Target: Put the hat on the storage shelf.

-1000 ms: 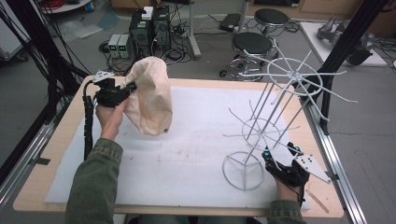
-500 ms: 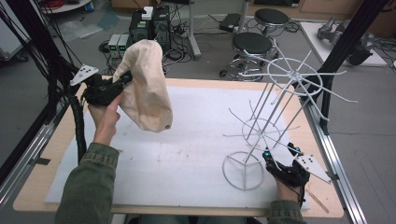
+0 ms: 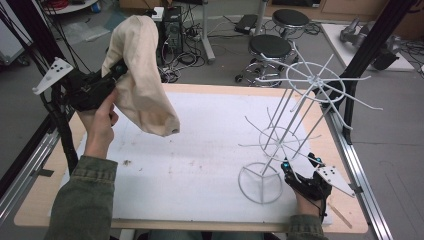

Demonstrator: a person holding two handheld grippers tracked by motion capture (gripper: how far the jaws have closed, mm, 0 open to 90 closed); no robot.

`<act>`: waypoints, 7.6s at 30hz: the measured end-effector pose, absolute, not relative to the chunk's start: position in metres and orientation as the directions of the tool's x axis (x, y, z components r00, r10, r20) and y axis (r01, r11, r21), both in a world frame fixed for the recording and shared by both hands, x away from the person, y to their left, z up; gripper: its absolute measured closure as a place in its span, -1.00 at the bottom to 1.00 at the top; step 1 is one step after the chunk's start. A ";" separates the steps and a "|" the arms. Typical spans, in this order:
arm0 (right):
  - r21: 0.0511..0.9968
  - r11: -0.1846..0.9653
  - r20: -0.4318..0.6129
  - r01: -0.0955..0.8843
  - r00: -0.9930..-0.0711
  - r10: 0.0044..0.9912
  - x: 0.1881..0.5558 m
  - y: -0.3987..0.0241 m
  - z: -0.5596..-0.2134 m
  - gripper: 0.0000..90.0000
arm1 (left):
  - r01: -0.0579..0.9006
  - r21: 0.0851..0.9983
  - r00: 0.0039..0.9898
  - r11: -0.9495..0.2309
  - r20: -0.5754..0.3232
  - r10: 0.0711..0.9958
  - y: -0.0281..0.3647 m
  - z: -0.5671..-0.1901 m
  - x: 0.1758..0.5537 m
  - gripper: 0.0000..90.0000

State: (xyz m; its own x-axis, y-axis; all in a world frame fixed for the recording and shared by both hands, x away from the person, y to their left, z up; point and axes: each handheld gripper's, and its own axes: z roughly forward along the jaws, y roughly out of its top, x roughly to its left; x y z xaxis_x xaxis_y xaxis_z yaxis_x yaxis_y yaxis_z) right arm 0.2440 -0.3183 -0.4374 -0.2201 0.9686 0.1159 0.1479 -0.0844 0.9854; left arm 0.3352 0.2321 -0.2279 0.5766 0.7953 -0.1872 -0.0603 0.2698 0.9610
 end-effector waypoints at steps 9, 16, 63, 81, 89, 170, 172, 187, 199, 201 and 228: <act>0.986 -0.079 0.111 0.147 -0.223 0.969 0.244 -0.318 -0.437 -0.75 | -0.119 0.960 0.630 0.253 -0.124 0.767 0.215 -0.198 0.319 0.80; 0.986 -0.081 0.113 0.147 -0.224 0.968 0.244 -0.318 -0.437 -0.75 | -0.120 0.955 0.663 0.272 -0.126 0.738 0.209 -0.188 0.316 0.80; 0.987 -0.070 0.105 0.143 -0.247 0.963 0.244 -0.318 -0.437 -0.75 | -0.107 0.973 0.905 0.204 0.011 0.426 0.048 -0.143 0.314 0.79; 0.988 -0.065 0.099 0.142 -0.248 0.964 0.245 -0.318 -0.437 -0.75 | -0.094 0.984 0.871 0.151 0.008 0.492 0.035 -0.154 0.330 0.78; 0.987 -0.063 0.098 0.145 -0.249 0.963 0.245 -0.318 -0.437 -0.75 | -0.109 0.991 0.847 0.071 0.055 0.528 0.026 -0.166 0.331 0.77; 0.987 -0.057 0.092 0.149 -0.239 0.967 0.245 -0.317 -0.438 -0.75 | -0.138 0.971 0.681 0.196 -0.051 0.731 0.138 -0.240 0.305 -0.39; 0.987 -0.059 0.094 0.151 -0.238 0.967 0.245 -0.317 -0.438 -0.75 | -0.141 0.971 0.653 0.194 -0.055 0.755 0.145 -0.245 0.304 -0.40; 0.987 -0.057 0.092 0.153 -0.233 0.968 0.245 -0.317 -0.438 -0.75 | -0.147 0.969 0.451 0.197 -0.112 0.886 0.207 -0.273 0.292 -0.40; 0.986 -0.065 0.099 0.156 -0.219 0.971 0.243 -0.317 -0.438 -0.75 | -0.117 0.985 0.278 0.124 -0.088 0.957 0.255 -0.299 0.270 -0.46; 0.987 -0.061 0.094 0.152 -0.218 0.971 0.243 -0.317 -0.438 -0.75 | -0.112 0.989 0.254 0.097 -0.066 0.965 0.259 -0.305 0.268 -0.49; 0.987 -0.058 0.090 0.151 -0.214 0.973 0.242 -0.319 -0.438 -0.75 | -0.033 0.999 0.121 0.029 -0.024 0.992 0.297 -0.384 0.234 -0.52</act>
